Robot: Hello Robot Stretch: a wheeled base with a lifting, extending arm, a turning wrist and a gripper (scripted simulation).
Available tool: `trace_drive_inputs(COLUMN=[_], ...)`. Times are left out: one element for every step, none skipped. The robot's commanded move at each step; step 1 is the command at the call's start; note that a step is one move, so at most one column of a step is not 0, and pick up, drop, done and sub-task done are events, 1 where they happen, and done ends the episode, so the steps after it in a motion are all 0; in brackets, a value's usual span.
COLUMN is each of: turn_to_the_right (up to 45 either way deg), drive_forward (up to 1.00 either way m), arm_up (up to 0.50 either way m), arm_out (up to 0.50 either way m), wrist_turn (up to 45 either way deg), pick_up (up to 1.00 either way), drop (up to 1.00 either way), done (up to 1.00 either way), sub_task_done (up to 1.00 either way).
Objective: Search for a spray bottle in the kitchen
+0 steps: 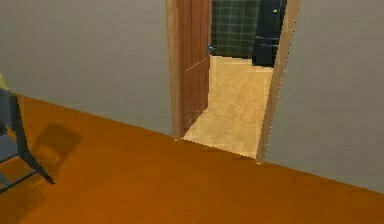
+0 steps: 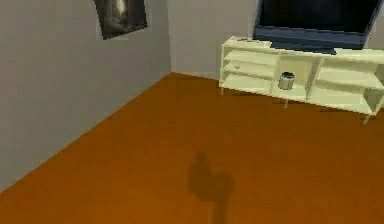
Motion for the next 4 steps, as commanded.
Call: trace_drive_inputs(turn_to_the_right=[0.0, 0.0, 27.0, 0.0], drive_forward=[1.0, 0.45, 0.0, 1.0], arm_up=[0.0, 0.0, 0.0, 0.0], arm_out=[0.0, 0.0, 0.0, 0.0], wrist_turn=[0.0, 0.0, 0.0, 0.0], pick_up=[0.0, 0.0, 0.0, 0.0], drop=[0.0, 0.0, 0.0, 0.0], done=[0.0, 0.0, 0.0, 0.0], sub_task_done=[0.0, 0.0, 0.0, 0.0])
